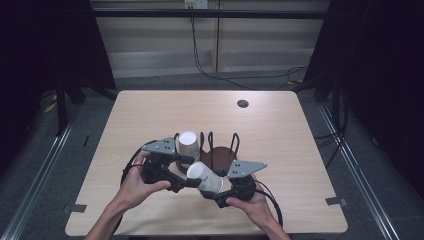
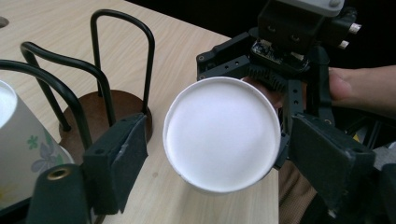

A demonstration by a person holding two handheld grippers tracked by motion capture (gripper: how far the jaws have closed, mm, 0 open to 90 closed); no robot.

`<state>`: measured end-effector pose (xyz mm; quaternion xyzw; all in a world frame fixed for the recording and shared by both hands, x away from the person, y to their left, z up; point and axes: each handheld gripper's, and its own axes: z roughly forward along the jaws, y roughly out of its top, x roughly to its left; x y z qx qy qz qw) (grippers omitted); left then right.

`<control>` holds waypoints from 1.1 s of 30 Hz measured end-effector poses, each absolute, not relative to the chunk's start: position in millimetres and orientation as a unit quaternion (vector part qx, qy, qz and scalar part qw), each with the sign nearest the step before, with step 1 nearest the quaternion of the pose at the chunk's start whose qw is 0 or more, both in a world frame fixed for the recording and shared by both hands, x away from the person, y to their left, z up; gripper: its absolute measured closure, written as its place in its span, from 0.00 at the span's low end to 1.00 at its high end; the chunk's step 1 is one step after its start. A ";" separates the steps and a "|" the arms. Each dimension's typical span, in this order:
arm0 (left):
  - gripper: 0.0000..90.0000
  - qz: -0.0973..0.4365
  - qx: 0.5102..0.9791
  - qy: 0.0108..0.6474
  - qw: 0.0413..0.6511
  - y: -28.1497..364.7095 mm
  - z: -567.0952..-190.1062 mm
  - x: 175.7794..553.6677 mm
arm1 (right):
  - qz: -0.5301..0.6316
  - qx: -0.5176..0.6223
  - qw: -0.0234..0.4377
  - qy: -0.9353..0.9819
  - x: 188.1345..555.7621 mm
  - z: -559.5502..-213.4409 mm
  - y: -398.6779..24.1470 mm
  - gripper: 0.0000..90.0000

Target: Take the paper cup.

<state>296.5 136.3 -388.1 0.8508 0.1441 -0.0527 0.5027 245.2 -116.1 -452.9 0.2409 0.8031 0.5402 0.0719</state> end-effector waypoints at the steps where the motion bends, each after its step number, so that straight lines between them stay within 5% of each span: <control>1: 0.18 -0.048 0.851 0.143 0.503 136.9 -386.9 295.7 | 0.540 0.242 0.072 0.803 245.8 -452.8 -116.5 0.29; 19: 0.19 0.006 0.893 0.124 0.433 149.7 -396.3 292.7 | 0.509 0.263 0.062 0.818 249.1 -453.2 -119.1 0.29; 33: 0.18 0.000 0.894 0.134 0.428 151.5 -410.8 297.9 | 0.455 0.267 0.043 0.848 249.3 -452.1 -115.4 0.31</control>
